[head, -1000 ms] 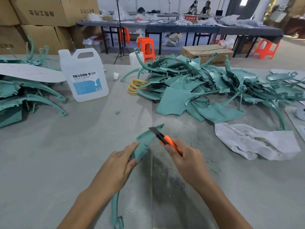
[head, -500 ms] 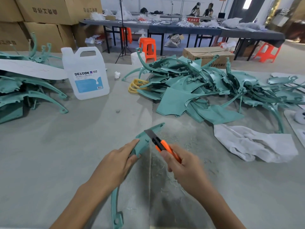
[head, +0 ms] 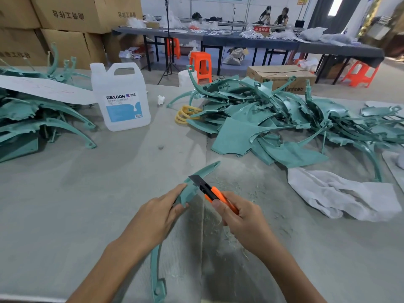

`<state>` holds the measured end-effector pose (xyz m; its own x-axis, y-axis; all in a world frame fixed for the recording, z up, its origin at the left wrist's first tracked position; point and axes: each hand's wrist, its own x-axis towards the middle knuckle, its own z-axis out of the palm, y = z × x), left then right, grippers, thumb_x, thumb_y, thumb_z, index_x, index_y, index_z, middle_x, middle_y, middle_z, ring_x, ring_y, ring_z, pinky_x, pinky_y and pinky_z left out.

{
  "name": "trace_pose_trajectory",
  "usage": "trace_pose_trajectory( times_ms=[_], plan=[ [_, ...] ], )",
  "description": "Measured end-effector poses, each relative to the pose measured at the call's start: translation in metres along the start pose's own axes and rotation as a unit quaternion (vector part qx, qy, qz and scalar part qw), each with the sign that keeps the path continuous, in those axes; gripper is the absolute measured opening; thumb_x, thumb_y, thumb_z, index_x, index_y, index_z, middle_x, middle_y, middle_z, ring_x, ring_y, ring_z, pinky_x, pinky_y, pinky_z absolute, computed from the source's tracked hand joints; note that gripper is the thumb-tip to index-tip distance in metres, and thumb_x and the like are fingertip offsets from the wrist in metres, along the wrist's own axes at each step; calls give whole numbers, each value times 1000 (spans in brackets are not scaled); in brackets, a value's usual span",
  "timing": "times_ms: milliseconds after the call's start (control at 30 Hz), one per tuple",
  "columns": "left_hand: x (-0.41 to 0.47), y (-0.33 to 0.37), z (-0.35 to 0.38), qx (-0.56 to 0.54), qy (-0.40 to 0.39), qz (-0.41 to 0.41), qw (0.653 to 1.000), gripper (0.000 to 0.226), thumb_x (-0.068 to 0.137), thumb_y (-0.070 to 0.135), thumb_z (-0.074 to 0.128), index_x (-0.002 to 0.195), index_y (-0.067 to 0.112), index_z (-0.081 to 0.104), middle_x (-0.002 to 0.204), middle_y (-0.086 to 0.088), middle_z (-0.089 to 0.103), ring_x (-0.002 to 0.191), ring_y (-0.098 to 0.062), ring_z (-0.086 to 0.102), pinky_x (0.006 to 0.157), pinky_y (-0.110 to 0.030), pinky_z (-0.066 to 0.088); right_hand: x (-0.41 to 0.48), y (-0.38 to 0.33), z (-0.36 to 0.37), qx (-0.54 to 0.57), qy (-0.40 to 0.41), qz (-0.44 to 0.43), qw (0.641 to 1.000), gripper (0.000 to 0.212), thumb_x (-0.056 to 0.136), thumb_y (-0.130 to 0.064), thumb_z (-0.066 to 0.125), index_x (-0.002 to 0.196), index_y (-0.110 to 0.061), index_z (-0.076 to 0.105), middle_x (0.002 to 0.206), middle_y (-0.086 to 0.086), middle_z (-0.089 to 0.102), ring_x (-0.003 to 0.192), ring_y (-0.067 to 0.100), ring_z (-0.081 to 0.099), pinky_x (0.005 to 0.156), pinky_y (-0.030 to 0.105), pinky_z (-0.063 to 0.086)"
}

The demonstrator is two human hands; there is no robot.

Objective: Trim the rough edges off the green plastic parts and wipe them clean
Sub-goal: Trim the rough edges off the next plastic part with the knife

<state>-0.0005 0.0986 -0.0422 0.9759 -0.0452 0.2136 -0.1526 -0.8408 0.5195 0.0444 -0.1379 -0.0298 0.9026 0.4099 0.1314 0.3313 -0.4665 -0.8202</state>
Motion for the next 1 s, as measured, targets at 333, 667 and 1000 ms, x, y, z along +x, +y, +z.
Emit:
trace_pose_trajectory(
  times_ms=[333, 667, 1000],
  plan=[
    [-2, -7, 2, -12, -6, -10, 1000, 49, 96, 67, 26, 143, 57, 27, 79, 17, 61, 76, -5, 59, 67, -16, 43, 36, 29, -28, -116, 147, 113, 976, 31, 102, -55, 43, 102, -29, 60, 69, -1, 63, 64, 21, 61, 66, 45, 54],
    [1, -6, 2, -17, 1, -29, 999, 43, 99, 64, 32, 141, 64, 23, 93, 21, 64, 82, -5, 57, 68, -12, 40, 21, -2, -8, -162, 85, 22, 983, 30, 99, -62, 43, 98, -35, 55, 58, -2, 57, 51, 10, 54, 49, 33, 40],
    [-8, 41, -9, -514, -266, -184, 794, 37, 89, 59, 60, 93, 26, 75, 74, -9, 68, 63, -26, 66, 58, -33, 55, 39, -29, -30, -106, 43, -32, 993, 36, 84, -75, 52, 111, -53, 54, 81, -18, 66, 67, 3, 62, 54, 19, 46]
  ],
)
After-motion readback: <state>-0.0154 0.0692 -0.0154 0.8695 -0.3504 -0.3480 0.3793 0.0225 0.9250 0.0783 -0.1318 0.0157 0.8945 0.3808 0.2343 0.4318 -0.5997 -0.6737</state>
